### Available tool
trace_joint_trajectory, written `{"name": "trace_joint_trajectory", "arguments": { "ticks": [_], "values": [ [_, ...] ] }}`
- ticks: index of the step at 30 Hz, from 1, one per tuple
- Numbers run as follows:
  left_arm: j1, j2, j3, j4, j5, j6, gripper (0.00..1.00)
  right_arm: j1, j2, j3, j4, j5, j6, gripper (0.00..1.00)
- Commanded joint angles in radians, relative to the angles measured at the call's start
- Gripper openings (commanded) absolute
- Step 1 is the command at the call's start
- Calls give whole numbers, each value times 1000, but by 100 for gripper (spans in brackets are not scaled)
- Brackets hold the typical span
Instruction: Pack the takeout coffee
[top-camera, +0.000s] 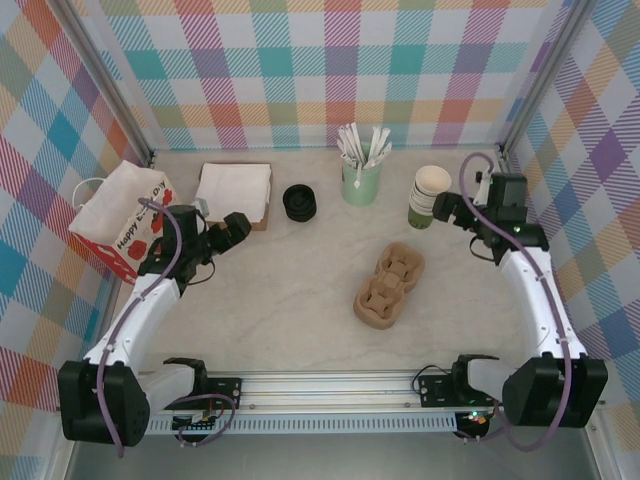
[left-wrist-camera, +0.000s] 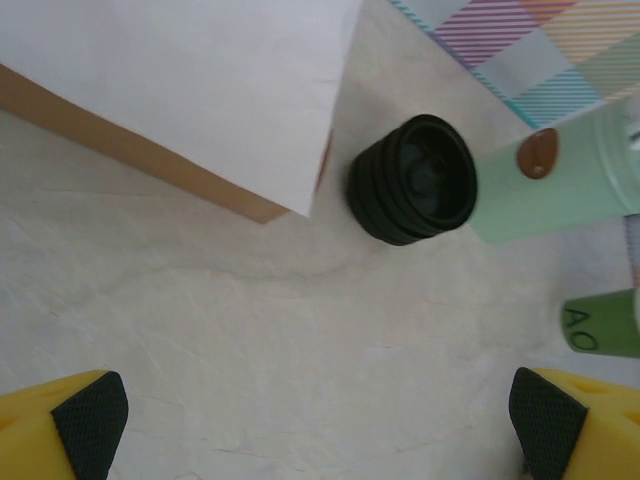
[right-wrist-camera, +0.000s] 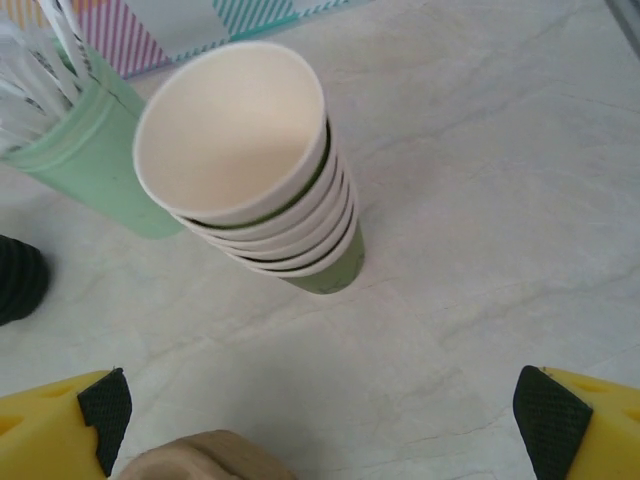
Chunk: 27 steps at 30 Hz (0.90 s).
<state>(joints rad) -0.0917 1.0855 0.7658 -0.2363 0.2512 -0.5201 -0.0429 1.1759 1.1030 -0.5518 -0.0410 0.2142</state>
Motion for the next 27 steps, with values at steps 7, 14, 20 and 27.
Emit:
{"name": "trace_joint_trajectory", "arguments": {
  "ticks": [7, 14, 20, 27],
  "values": [
    [-43, -5, -20, 56, 105, -80, 100, -104, 234, 262, -142, -305, 165, 84],
    [-62, 35, -15, 66, 82, -87, 100, -104, 429, 411, -187, -272, 206, 65],
    [-69, 56, -11, 66, 72, -92, 100, -106, 523, 510, -252, -250, 198, 53],
    [-69, 68, -1, 66, 59, -90, 100, -103, 575, 558, -290, -254, 176, 39]
  ]
}}
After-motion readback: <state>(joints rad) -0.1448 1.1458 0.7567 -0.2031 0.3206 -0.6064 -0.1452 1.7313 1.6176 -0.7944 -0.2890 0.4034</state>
